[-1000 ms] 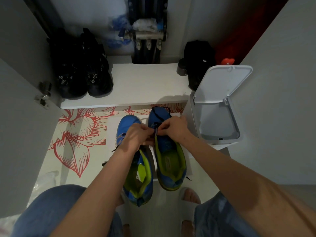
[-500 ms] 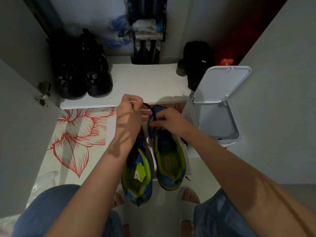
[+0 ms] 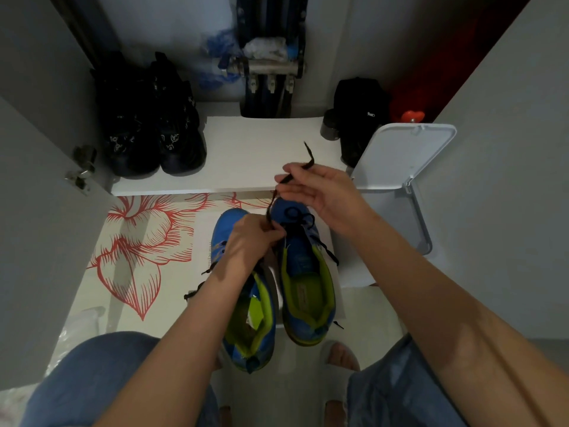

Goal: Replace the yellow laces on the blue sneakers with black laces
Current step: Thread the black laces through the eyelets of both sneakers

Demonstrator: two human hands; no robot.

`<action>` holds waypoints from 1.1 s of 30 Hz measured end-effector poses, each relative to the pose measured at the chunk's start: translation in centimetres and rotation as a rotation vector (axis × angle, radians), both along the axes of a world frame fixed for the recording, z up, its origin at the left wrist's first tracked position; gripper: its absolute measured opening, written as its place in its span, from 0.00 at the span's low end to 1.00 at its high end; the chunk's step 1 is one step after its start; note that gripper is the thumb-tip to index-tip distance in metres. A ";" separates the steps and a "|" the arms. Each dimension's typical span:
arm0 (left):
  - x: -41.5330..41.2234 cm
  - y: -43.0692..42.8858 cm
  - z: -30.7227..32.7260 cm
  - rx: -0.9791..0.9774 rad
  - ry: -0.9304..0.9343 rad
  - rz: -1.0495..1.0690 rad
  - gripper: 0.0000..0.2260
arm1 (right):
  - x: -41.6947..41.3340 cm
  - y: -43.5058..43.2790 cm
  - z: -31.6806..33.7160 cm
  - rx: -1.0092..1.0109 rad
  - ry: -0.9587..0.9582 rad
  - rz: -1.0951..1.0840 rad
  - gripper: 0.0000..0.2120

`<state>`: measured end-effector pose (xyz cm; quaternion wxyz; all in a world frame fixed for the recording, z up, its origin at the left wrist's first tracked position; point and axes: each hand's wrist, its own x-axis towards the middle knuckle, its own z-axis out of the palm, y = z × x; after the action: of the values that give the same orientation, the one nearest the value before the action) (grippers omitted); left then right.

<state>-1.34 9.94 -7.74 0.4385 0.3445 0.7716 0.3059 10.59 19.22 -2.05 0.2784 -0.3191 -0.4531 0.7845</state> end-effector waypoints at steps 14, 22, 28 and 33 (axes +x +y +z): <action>0.2 1.1 5.8 0.490 -0.496 0.570 0.03 | 0.0 -0.7 -1.0 0.193 -0.376 0.339 0.09; 1.6 -0.1 1.5 -0.065 0.157 -0.178 0.08 | -0.7 -0.9 -0.5 0.238 -0.314 0.283 0.08; 1.4 0.1 1.2 -0.073 0.273 -0.106 0.12 | -0.5 -0.1 -0.2 0.268 -0.361 0.193 0.08; 1.0 1.4 4.1 0.246 -0.233 0.278 0.11 | 0.5 0.8 -0.7 0.826 -0.754 0.172 0.13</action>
<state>-0.33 11.39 -3.62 0.4330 0.2483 0.7126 0.4930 11.10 19.97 -2.74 0.1340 -0.4037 -0.8148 0.3938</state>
